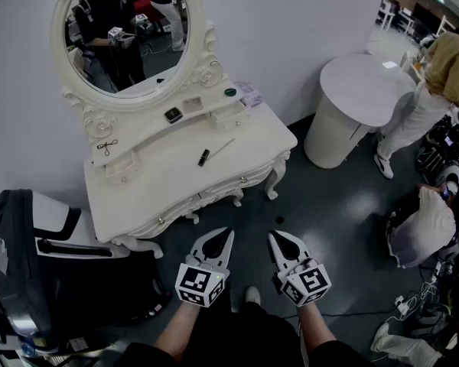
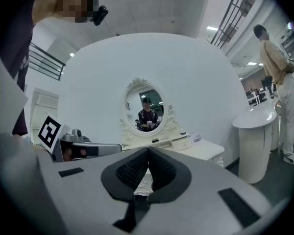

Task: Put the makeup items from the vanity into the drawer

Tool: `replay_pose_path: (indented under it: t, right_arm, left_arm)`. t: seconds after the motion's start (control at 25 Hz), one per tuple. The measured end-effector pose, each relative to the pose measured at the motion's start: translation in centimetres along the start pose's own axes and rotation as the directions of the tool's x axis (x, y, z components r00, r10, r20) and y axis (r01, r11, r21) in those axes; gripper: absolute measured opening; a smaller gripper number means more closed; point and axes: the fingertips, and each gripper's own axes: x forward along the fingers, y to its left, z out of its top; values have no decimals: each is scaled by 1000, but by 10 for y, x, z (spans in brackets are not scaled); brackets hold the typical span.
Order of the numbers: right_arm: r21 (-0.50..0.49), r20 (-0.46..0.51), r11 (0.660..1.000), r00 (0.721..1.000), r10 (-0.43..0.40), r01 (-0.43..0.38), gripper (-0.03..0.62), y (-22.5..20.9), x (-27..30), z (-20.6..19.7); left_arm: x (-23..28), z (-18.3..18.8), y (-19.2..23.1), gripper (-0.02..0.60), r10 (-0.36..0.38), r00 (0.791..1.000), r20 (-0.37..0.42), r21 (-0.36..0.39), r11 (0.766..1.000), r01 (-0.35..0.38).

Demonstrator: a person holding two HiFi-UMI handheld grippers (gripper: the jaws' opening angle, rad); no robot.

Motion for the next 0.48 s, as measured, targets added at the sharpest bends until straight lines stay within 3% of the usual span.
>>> replay_pose_path:
  t: [0.2, 0.48]
  right_arm:
    - [-47, 41, 997, 998, 57, -55, 23, 22, -35, 17]
    - [-84, 67, 994, 995, 74, -69, 23, 60, -63, 26]
  left_arm:
    - [-19, 21, -46, 15, 22, 998, 63, 4, 1000, -22]
    - [-56, 19, -75, 15, 7, 997, 76, 32, 999, -9]
